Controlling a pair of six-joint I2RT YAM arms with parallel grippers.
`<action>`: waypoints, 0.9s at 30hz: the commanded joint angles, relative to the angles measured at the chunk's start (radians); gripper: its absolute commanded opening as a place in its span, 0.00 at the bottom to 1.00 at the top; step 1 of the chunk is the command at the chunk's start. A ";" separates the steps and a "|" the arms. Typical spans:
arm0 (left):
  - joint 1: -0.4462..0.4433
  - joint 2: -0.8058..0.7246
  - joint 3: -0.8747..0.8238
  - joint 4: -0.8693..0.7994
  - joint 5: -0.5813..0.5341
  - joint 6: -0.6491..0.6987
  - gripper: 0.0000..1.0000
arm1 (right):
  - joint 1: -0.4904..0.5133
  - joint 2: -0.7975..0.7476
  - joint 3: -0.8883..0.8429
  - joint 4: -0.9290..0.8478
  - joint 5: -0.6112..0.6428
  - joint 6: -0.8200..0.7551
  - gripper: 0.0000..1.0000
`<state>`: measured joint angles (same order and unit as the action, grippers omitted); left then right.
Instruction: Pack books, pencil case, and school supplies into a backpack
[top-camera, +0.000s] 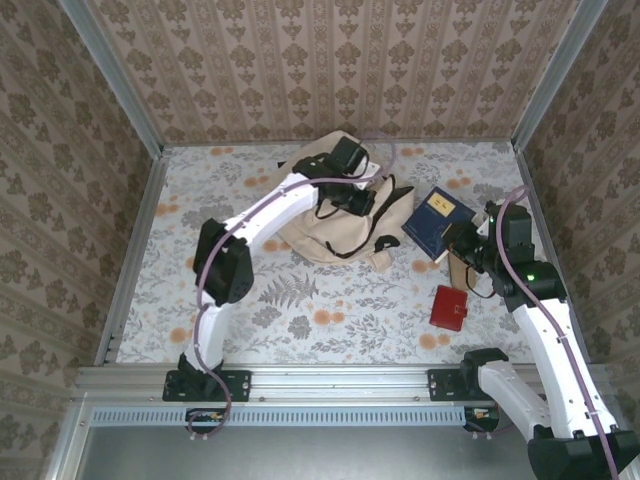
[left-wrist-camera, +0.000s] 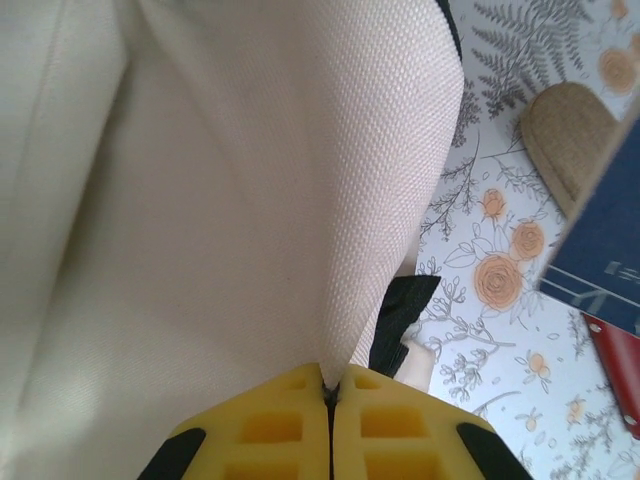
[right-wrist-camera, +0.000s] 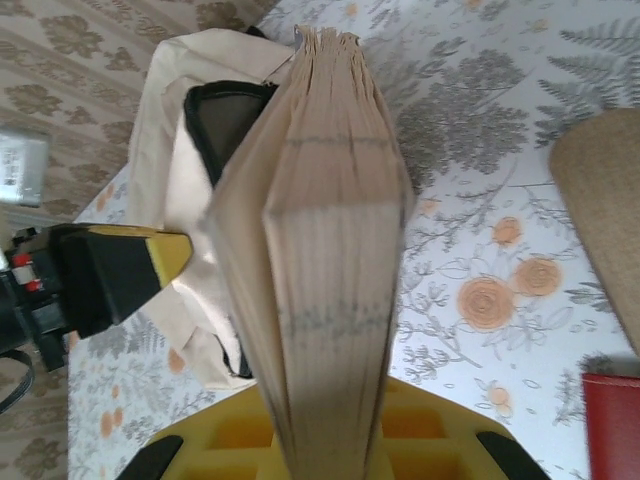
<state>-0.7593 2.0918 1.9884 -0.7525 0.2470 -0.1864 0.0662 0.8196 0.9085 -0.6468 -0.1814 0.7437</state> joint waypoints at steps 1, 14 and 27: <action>0.024 -0.138 -0.053 0.050 0.028 -0.008 0.04 | -0.004 -0.012 -0.019 0.153 -0.129 0.019 0.10; 0.032 -0.359 -0.283 0.341 0.065 -0.038 0.00 | 0.056 0.120 -0.145 0.487 -0.312 0.264 0.10; -0.001 -0.381 -0.304 0.375 0.032 -0.073 0.00 | 0.213 0.454 -0.107 0.836 -0.043 0.446 0.09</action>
<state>-0.7441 1.7824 1.6890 -0.4603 0.2573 -0.2321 0.2661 1.2247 0.7639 0.0177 -0.3336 1.1152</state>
